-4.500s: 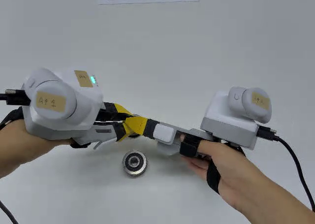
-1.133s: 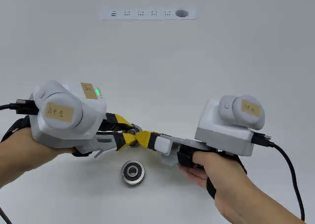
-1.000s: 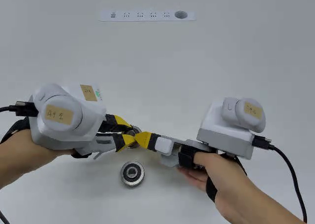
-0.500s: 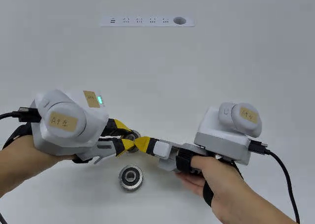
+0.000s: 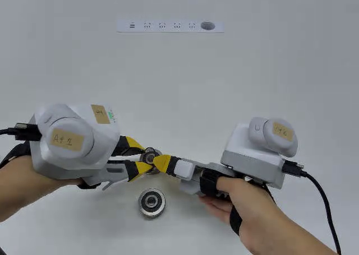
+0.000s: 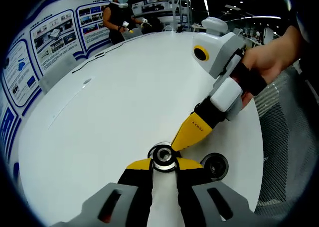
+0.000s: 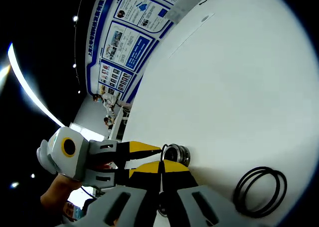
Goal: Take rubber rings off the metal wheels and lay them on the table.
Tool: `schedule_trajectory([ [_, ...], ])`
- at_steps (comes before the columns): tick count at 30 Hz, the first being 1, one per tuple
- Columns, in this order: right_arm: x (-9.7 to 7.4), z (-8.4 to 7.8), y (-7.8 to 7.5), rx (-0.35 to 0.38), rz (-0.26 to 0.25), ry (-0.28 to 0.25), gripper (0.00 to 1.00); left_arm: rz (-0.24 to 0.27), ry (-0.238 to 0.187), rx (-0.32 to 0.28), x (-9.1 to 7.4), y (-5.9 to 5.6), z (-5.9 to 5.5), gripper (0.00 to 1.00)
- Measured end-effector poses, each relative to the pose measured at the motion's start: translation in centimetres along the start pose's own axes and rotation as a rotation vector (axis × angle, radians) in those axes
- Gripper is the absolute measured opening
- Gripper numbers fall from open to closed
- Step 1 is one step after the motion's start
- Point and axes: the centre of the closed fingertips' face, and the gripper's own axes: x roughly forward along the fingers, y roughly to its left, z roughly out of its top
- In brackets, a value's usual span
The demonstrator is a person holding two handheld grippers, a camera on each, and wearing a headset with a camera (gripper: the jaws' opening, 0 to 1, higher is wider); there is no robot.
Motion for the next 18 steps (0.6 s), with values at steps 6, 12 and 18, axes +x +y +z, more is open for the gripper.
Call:
schedule_trajectory([
  [6,0.7,-0.5,0.7,-0.016,0.01,0.016,0.02,0.022,-0.011,-0.031,-1.3,-0.1,-0.5,0.21],
  [12,0.5,-0.5,1.5,-0.03,0.026,0.016,0.02,0.054,-0.042,-0.089,-2.8,0.0,-1.0,0.22],
  [18,-0.6,0.6,1.6,-0.016,0.027,-0.022,0.02,0.074,-0.078,-0.124,-4.0,-0.2,-0.8,0.23],
])
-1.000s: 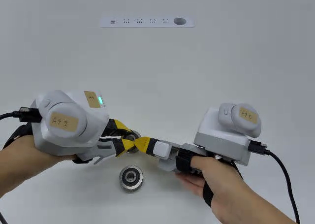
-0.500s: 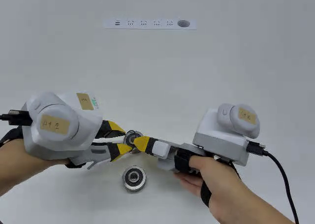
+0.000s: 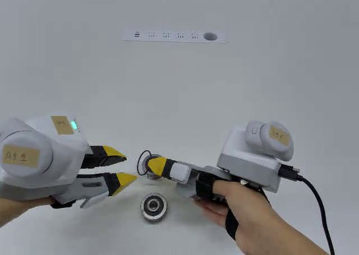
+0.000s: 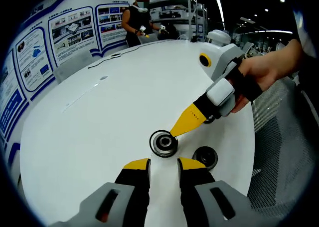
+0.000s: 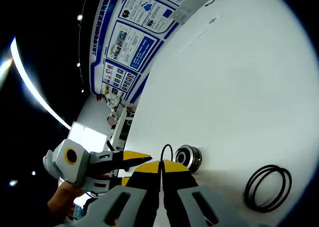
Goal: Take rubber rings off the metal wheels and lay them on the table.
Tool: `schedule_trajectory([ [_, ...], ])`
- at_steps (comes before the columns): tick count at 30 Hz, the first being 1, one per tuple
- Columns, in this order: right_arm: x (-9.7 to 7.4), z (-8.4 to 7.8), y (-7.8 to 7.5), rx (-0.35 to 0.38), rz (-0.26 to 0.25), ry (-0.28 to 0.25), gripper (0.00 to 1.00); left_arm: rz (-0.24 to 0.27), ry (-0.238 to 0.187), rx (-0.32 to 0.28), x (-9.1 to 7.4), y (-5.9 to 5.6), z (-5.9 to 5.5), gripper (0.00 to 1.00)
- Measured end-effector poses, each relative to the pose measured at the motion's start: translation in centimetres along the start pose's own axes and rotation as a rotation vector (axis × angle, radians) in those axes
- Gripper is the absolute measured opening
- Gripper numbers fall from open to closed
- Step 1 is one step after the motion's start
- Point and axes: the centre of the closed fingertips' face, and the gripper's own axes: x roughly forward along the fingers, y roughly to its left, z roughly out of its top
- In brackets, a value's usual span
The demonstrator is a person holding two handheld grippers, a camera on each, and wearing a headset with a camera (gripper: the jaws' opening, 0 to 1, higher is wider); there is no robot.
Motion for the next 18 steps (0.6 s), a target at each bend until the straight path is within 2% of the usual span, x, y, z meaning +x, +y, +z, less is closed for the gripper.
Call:
schedule_trajectory([
  [8,-2.6,1.8,-0.9,0.014,-0.031,-0.071,0.02,0.007,-0.058,-0.013,-1.0,-0.8,1.2,0.24],
  [18,-5.7,1.7,-3.0,0.048,-0.089,-0.123,0.02,0.016,-0.094,-0.012,-2.2,-1.6,1.8,0.25],
])
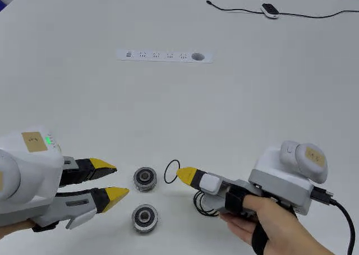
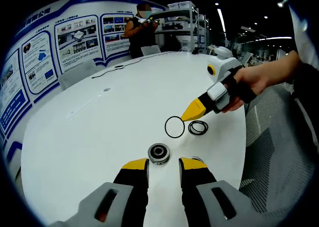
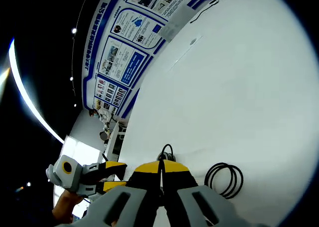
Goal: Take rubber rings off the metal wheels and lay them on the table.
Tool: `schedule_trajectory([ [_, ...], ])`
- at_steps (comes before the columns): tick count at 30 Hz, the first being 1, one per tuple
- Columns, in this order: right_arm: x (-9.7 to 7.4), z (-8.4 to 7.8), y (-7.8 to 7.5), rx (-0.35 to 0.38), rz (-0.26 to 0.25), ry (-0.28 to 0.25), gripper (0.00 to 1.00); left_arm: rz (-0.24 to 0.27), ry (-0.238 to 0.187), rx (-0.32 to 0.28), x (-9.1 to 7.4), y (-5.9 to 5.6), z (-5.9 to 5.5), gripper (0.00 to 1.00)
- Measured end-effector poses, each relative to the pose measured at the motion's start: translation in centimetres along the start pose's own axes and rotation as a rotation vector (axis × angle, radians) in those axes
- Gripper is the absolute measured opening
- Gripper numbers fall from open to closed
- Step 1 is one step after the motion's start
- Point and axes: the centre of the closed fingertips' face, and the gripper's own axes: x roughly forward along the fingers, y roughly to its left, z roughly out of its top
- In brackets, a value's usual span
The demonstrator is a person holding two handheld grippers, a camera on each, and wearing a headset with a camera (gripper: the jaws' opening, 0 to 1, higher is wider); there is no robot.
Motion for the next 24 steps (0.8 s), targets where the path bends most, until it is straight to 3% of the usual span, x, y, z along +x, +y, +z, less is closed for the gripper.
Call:
schedule_trajectory([
  [7,-2.0,0.1,-1.7,0.04,-0.04,-0.037,0.02,0.007,-0.021,-0.008,-0.7,-0.5,0.2,0.25],
  [24,-5.0,-0.9,-4.8,0.1,-0.118,-0.069,0.02,0.015,-0.049,-0.01,-1.4,-1.8,0.8,0.25],
])
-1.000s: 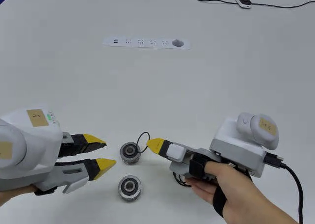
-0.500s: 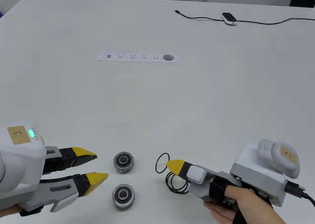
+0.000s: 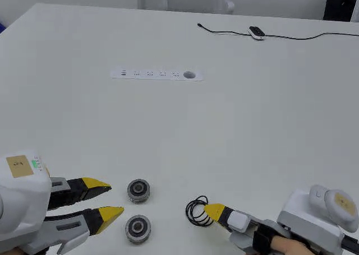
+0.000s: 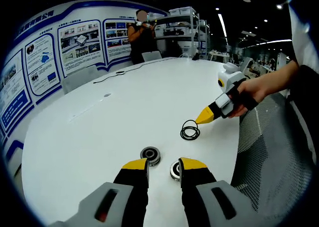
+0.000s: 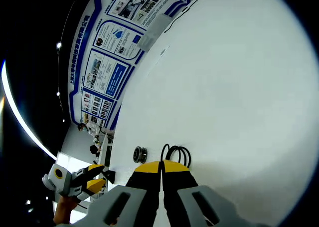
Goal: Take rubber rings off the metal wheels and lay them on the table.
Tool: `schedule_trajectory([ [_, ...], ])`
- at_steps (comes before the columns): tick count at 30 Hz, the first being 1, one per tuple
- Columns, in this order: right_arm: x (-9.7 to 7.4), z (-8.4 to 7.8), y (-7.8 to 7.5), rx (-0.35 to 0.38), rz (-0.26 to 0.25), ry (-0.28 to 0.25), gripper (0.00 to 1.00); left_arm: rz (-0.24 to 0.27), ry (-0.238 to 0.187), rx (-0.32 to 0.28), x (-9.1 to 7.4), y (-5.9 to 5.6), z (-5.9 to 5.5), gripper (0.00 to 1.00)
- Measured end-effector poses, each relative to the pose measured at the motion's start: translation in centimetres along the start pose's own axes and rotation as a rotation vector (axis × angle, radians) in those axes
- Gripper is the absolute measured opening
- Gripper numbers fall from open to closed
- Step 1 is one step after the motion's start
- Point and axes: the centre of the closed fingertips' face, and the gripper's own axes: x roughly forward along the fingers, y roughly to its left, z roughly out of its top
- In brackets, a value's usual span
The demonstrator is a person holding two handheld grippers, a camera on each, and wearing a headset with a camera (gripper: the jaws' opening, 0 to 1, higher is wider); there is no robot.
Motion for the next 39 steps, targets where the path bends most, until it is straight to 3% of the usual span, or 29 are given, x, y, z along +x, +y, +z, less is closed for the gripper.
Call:
schedule_trajectory([
  [11,0.1,-0.9,-1.4,-0.007,-0.067,0.023,0.04,0.013,-0.002,0.0,-0.7,-0.4,-0.1,0.25],
  [25,-1.1,0.1,-1.9,-0.067,-0.095,-0.005,0.08,0.025,-0.005,-0.01,-0.9,-0.7,-0.5,0.25],
  [29,-1.8,1.2,-1.8,-0.158,-0.093,-0.024,0.09,0.015,-0.057,-0.048,-1.2,-1.2,0.0,0.26],
  [35,-3.4,2.1,-1.6,-0.315,-0.085,-0.034,0.1,0.041,-0.065,-0.062,-1.6,-1.3,-0.3,0.27],
  [39,-4.8,2.8,-2.1,-0.464,-0.107,-0.035,0.11,0.081,-0.082,-0.092,-2.2,-1.1,-0.6,0.28],
])
